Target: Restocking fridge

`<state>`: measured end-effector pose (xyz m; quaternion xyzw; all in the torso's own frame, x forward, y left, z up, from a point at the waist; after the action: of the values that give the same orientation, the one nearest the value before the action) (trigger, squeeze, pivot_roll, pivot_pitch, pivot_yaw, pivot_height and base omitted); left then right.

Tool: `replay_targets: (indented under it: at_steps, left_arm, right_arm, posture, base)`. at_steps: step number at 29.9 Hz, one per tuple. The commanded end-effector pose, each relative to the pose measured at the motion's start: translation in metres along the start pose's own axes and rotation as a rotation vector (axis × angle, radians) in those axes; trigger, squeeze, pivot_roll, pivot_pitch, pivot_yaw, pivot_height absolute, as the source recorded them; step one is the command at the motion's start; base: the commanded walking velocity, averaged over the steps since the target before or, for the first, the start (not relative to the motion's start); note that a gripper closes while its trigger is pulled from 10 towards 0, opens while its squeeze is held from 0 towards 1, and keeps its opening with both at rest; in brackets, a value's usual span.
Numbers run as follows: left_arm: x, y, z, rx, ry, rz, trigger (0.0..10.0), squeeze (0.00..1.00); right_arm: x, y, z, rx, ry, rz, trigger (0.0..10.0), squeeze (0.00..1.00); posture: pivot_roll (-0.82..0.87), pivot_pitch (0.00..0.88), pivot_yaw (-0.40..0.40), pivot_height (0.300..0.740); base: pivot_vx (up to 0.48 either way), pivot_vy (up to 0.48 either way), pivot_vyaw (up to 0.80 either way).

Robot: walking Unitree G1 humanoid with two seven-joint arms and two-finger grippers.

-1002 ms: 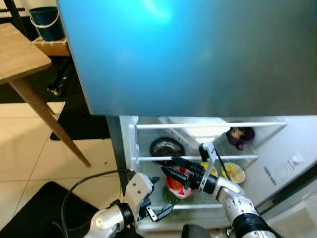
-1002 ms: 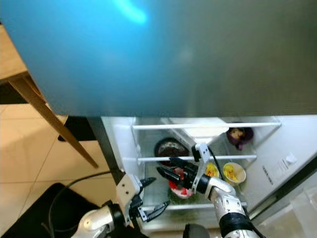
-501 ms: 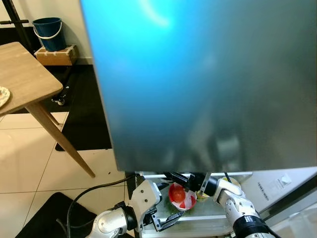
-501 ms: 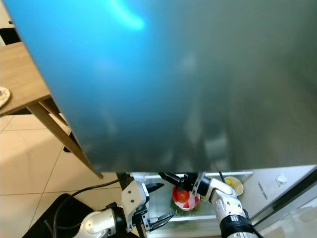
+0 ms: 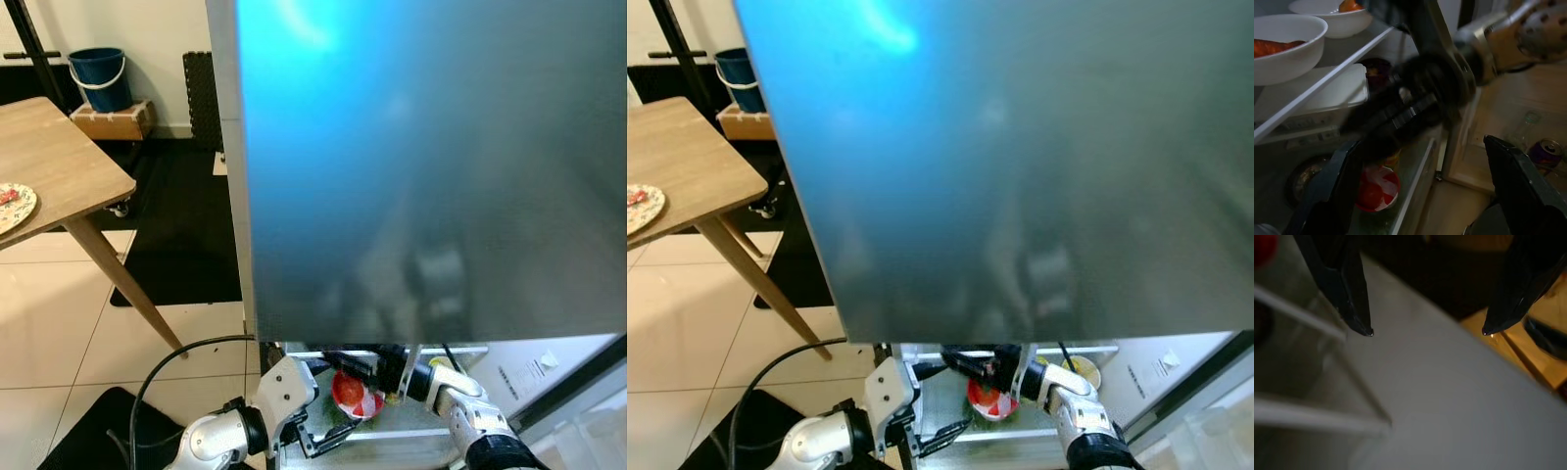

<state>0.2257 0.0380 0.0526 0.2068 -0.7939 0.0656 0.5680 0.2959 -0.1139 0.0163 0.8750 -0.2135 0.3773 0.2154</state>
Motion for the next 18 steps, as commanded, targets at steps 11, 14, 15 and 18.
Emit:
replay_targets:
  at_steps: [11, 14, 15, 18]
  left_arm:
    - [-0.08, 0.043, 0.02, 0.095, 0.237, -0.281, 10.0, 0.0]
    - [-0.103, 0.057, 0.032, 0.118, 0.296, -0.376, 10.0, 0.0]
    - [-0.108, 0.061, 0.035, 0.124, 0.313, -0.397, 10.0, 0.0]
    - [-0.12, 0.069, 0.044, 0.137, 0.364, -0.446, 10.0, 0.0]
  right_arm:
    - [-0.063, 0.036, 0.05, -0.417, -0.08, -0.156, 10.0, 0.0]
    - [-0.082, 0.055, 0.063, -0.573, -0.101, -0.193, 10.0, 0.0]
    - [-0.087, 0.06, 0.066, -0.612, -0.11, -0.198, 10.0, 0.0]
    - [-0.096, 0.069, 0.07, -0.678, -0.138, -0.197, 10.0, 0.0]
  posture:
    - [-0.03, 0.054, -0.036, 0.74]
    - [-0.03, 0.054, -0.036, 0.74]
    - [-0.03, 0.052, -0.036, 0.74]
    - [-0.04, 0.05, -0.037, 0.74]
  base:
    - [0.0, 0.0, 0.0]
    - [0.0, 0.0, 0.0]
    - [0.0, 0.0, 0.0]
    - [0.0, 0.0, 0.0]
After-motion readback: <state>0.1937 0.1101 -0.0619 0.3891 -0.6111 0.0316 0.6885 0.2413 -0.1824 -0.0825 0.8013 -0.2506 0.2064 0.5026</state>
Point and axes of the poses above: a point about 5 cm out from each wrist's last joint towards the gripper, its own y axis pointing back from the gripper into the wrist, its own x axis along the axis of the wrist's last joint, z = x × y, the point moved 4 cm from there along -y, pointing out of the wrist towards the gripper, and after that the axes turned 15 degrees about -y, right-handed, at the moved point
